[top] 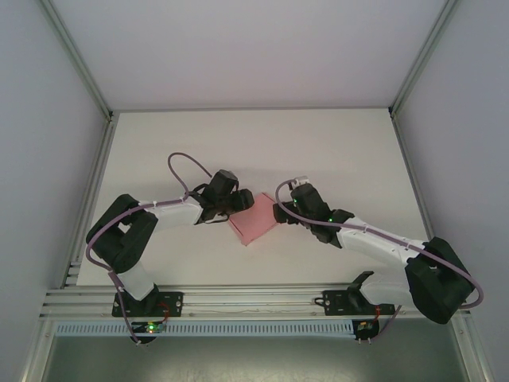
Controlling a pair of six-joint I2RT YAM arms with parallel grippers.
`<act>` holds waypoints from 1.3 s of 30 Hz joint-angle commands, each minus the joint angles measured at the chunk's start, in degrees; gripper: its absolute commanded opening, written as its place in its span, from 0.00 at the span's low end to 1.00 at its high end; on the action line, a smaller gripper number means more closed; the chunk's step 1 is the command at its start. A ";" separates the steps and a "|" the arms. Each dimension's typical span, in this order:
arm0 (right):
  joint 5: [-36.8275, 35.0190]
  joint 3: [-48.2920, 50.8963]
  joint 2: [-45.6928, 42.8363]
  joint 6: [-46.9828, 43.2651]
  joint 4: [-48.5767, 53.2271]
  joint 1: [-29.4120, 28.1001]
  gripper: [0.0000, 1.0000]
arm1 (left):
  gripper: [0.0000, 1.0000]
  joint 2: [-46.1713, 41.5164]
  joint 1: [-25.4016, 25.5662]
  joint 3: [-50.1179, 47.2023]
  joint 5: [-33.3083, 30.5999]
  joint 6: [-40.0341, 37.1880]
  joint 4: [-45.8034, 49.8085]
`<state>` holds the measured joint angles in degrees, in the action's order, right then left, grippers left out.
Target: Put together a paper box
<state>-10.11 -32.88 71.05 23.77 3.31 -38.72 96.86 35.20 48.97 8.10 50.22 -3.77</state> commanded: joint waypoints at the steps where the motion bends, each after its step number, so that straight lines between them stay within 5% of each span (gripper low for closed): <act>1: 2.26 3.09 0.66 2.89 -1.55 0.31 0.82 | 0.63 0.33 0.73 1.79 -1.68 -2.07 2.51; 10: 3.84 4.92 6.08 3.62 -7.26 0.27 0.69 | 0.73 -1.08 0.77 5.73 -5.55 -6.42 8.54; 16: 6.22 4.64 8.39 4.31 -8.67 0.06 0.66 | 1.00 -7.52 0.71 9.87 -14.76 -9.64 22.84; 18: 6.81 4.76 8.82 4.70 -8.82 0.05 0.63 | 1.00 -11.00 0.75 7.58 -15.68 -8.38 25.63; 26: 7.15 5.98 8.93 7.29 -9.72 -0.13 0.63 | 1.00 -19.95 3.07 -9.22 -0.12 -0.23 15.26; 31: 7.31 6.37 8.54 7.68 -9.37 -0.22 0.63 | 0.89 -15.30 4.62 -11.29 5.59 4.15 5.95; 39: 6.68 8.47 4.93 8.18 -7.68 -0.57 0.63 | 0.62 -9.73 4.59 -9.76 1.46 5.78 2.16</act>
<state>-4.36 -26.63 76.77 31.55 -9.02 -38.74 85.25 39.64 38.13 11.66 54.74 1.45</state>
